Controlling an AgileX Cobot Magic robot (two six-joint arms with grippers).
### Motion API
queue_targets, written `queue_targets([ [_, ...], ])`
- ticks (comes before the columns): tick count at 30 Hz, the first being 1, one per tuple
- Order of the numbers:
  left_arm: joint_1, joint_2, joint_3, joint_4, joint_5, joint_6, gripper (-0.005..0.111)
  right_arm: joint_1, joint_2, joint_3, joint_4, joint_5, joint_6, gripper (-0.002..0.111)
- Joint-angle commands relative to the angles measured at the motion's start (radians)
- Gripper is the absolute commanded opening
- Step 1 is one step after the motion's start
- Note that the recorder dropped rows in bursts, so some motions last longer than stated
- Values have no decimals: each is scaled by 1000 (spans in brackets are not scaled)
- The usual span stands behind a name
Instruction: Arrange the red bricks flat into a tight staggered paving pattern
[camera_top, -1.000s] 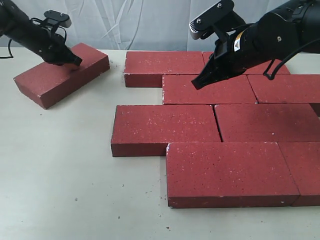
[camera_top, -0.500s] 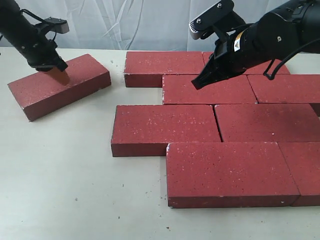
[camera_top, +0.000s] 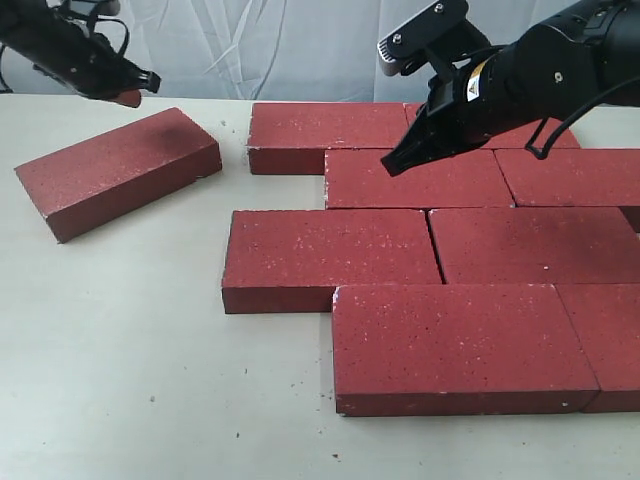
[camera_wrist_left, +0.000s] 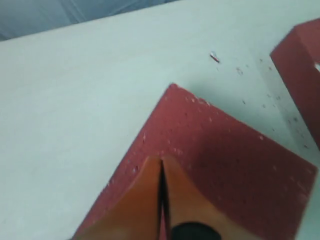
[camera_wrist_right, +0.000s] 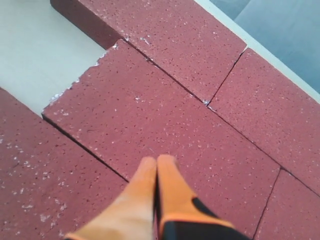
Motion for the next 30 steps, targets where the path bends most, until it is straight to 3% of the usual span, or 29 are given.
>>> queue_targets([
  [1,-23,74,-29,-13,-163,-33,0,-4,-2,7,3,-13,-3,-1],
  [9,-29,185,-174,23,-188,-96,0,-4,-2,7,3,-18,-3,-1],
  [14,-32,229,-238,64,-118,-127,0,-4,-2,7,3,-22,-3,-1],
  [30,-32,229,-253,55,112,-97,0,-4,-2,7,8,-24,-3,-1],
])
